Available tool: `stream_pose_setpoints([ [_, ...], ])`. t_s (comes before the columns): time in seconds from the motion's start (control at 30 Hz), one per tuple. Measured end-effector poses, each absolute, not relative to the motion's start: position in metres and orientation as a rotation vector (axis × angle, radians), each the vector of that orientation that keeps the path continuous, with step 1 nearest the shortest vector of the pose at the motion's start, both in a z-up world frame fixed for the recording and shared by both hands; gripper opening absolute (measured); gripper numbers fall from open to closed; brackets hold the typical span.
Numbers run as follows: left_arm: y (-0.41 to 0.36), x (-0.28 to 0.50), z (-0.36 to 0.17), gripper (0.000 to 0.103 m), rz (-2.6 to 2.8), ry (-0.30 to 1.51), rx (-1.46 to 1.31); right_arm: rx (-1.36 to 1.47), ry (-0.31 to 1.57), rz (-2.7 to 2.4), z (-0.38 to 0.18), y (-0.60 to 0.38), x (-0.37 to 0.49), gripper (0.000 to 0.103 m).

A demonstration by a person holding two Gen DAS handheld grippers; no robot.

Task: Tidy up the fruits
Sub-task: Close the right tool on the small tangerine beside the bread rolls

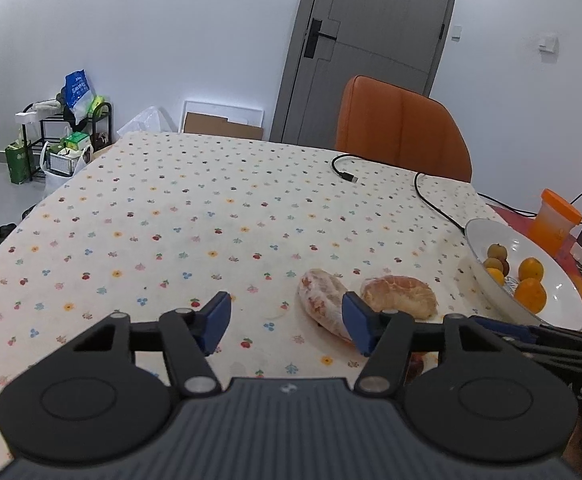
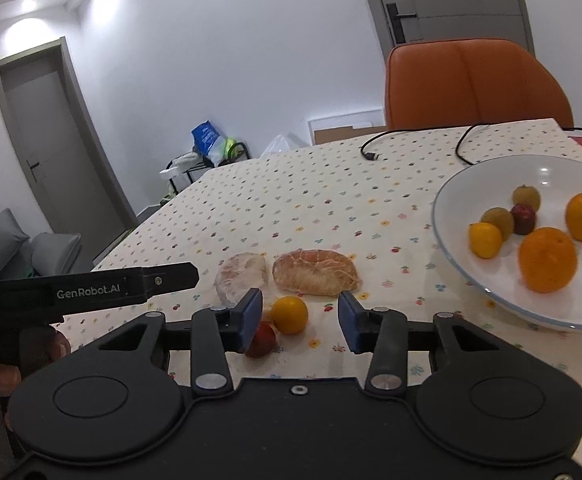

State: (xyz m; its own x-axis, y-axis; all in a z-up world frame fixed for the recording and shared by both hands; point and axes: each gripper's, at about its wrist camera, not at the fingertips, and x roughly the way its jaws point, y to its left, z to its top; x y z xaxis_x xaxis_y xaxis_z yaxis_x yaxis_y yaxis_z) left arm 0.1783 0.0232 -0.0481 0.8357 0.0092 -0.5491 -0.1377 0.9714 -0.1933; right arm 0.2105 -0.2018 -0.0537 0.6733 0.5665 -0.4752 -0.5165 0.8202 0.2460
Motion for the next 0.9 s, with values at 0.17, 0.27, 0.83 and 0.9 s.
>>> stream_pose_setpoints([
  [0.17,0.024,0.184,-0.049,0.060,0.077,0.586,-0.231,0.100,0.586,0.627,-0.058,-0.196,0.219,0.039],
  [0.27,0.023,0.186,-0.050,0.060,0.073,0.588,-0.227,0.105,0.604,0.633,-0.062,-0.194,0.224,0.035],
  [0.83,-0.001,0.208,-0.055,0.063,0.057,0.621,-0.197,0.158,0.589,0.632,-0.062,-0.218,0.223,0.021],
  [0.9,-0.005,0.212,-0.056,0.064,0.067,0.629,-0.187,0.160,0.583,0.626,-0.062,-0.221,0.222,0.021],
])
